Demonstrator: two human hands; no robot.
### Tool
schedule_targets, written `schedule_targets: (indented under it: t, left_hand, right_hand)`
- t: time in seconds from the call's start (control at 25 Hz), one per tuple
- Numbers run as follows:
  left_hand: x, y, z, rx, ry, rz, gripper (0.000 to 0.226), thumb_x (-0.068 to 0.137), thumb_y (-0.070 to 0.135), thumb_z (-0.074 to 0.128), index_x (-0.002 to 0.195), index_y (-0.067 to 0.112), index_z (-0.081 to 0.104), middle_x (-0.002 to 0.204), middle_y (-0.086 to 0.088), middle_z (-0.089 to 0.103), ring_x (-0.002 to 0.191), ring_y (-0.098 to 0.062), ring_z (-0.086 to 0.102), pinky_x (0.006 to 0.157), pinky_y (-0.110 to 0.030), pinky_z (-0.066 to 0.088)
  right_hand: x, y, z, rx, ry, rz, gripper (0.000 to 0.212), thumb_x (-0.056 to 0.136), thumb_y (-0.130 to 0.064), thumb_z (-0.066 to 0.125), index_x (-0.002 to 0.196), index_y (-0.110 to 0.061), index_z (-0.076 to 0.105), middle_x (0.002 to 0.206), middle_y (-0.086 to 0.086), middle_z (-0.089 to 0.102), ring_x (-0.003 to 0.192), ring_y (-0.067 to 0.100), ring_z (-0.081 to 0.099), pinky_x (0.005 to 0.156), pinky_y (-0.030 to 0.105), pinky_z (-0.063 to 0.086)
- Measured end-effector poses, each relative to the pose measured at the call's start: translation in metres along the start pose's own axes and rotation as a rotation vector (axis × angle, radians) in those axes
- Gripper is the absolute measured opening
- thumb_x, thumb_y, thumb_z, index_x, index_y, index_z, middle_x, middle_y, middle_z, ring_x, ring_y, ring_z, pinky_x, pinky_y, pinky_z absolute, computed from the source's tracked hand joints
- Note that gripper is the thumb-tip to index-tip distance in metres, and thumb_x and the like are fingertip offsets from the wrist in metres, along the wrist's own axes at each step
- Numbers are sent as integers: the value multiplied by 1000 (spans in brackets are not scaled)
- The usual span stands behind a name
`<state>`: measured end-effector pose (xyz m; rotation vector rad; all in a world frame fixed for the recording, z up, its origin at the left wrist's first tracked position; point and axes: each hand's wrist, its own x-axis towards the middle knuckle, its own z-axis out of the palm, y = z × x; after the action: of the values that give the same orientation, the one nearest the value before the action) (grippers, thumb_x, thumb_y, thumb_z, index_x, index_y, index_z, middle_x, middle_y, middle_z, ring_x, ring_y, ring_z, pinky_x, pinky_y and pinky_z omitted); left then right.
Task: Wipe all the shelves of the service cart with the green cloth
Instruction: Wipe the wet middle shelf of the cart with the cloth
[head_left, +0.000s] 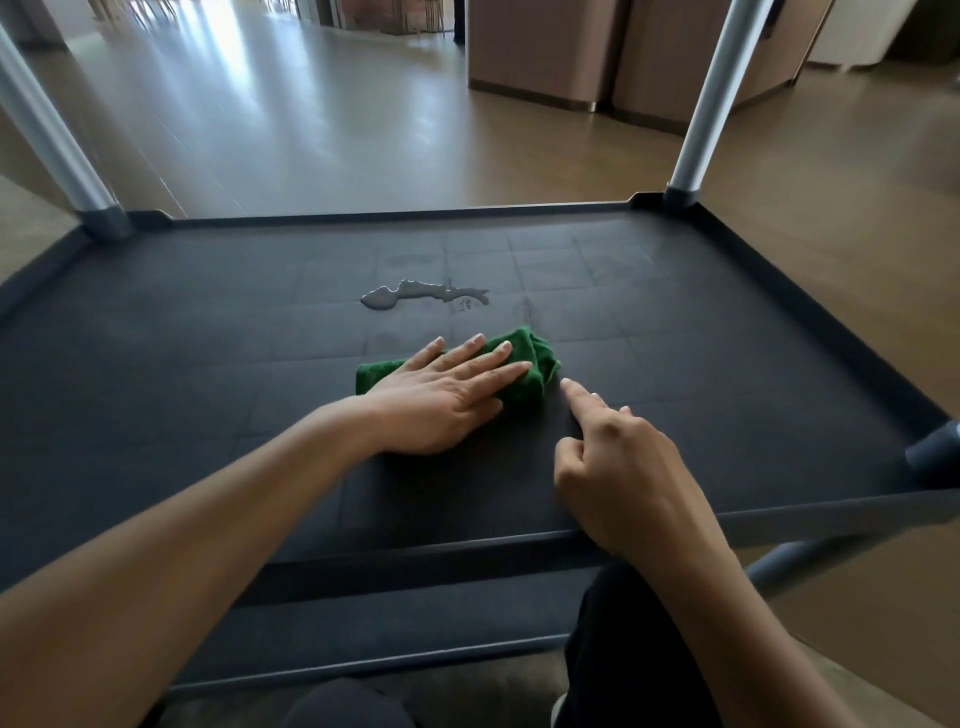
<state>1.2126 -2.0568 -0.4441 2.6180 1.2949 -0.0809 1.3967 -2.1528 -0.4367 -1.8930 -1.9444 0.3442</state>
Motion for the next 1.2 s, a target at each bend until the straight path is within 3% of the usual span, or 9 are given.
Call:
schedule_targets:
  t: [0.32, 0.6, 0.88, 1.2]
  left_hand:
    - [-65, 20, 7, 0, -110, 106, 54, 101, 48, 21, 124, 65, -25, 144, 32, -30, 130, 9, -37, 109, -23, -26]
    - [-57, 29, 5, -9, -98, 69, 53, 101, 47, 23, 127, 62, -21, 150, 29, -24, 132, 8, -35, 109, -22, -26]
    - [-18, 39, 0, -69, -69, 25, 51, 104, 40, 22, 145, 51, -5, 154, 25, -16, 136, 6, -25, 110, -25, -22]
    - [-19, 16, -3, -95, -86, -24, 50, 104, 40, 20, 143, 54, -8, 150, 30, -19, 135, 8, -27, 110, -22, -21]
  right_hand:
    - [6, 8, 5, -39, 26, -89, 51, 85, -20, 42, 135, -19, 49, 147, -1, 42, 138, 9, 31, 112, 19, 16]
    - [21, 28, -1, -73, 16, -144, 51, 84, -26, 44, 136, -26, 50, 148, -7, 40, 137, 4, 31, 110, 18, 19]
    - [56, 54, -20, -115, -32, -170, 50, 87, -29, 48, 137, -29, 49, 148, -9, 38, 138, 2, 30, 113, 24, 25]
    - [83, 80, -32, -119, -90, -202, 48, 89, -28, 50, 137, -30, 49, 148, -12, 38, 138, 0, 27, 115, 27, 23]
